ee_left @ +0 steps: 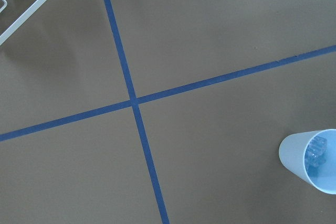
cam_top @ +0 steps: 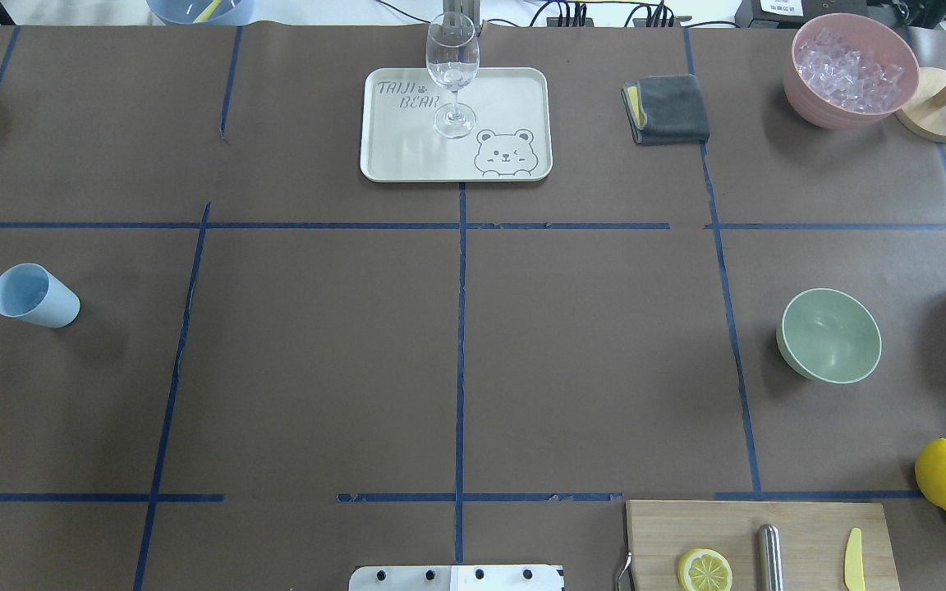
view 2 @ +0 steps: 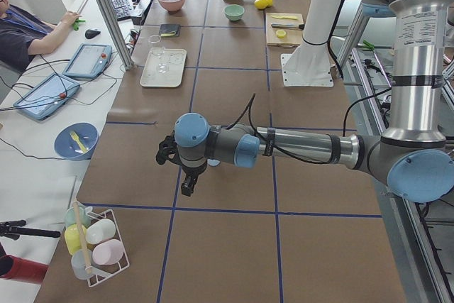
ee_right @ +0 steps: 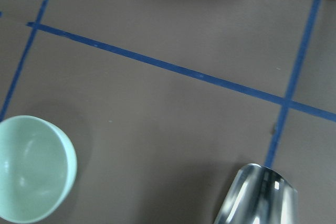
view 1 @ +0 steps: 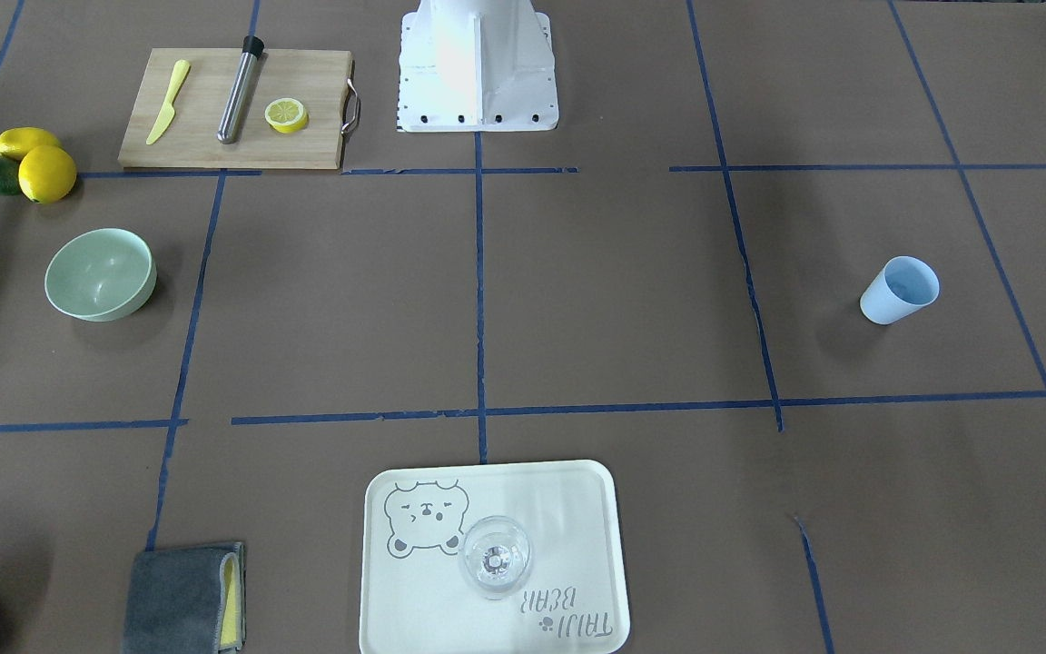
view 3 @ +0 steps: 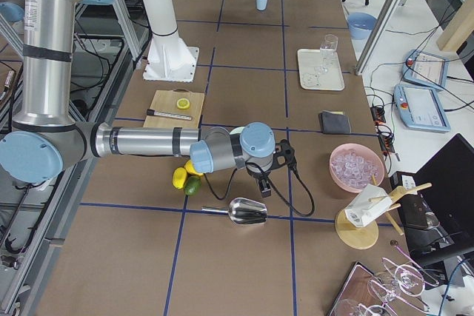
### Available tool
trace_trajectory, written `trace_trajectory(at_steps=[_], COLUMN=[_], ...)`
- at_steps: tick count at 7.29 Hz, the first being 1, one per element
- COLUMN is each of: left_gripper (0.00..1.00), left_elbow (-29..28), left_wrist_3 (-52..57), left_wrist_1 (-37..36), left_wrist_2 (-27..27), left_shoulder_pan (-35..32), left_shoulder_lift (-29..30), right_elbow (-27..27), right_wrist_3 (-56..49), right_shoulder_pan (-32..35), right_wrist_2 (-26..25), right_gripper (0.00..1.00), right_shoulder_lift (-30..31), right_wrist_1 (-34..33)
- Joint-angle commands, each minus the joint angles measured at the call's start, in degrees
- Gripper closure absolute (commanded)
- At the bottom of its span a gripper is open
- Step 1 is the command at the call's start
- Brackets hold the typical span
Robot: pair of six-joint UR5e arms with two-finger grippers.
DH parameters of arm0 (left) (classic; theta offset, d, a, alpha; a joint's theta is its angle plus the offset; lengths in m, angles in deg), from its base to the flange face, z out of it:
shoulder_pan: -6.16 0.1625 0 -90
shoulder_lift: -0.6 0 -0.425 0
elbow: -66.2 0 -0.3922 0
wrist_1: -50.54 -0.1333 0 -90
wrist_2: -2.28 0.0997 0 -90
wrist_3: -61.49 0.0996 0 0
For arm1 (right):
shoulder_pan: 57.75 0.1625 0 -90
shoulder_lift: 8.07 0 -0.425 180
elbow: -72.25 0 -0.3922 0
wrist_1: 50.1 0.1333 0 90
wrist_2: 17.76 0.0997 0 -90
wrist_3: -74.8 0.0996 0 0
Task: Pour ice into bowl
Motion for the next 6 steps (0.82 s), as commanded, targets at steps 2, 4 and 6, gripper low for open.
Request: trace_trajectory(at_steps=[2,4,6], left_gripper=[0.00,0.00,0.00], left_elbow=[-0.1,-0.1,-0.1], left_wrist_3=[0.0,0.0,0.0], left_wrist_1=[2.0,2.6,3.5], left_wrist_2=[-0.2,-0.2,-0.2], left_shoulder_pan=[0.0,0.0,0.0], left_shoulder_lift=[-0.3,-0.3,-0.5], right_elbow=[7.7,8.6,8.7], right_wrist_3=[21.9,39.0,43.0], right_shoulder_pan=[-17.4,-24.8,-29.7], right_wrist_2=[-12.6,-20.7,-24.9], right_gripper=[0.00,0.00,0.01], right_shoulder_lift=[-2.6,-2.5,0.0], right_wrist_1=[5.5,5.8,6.0])
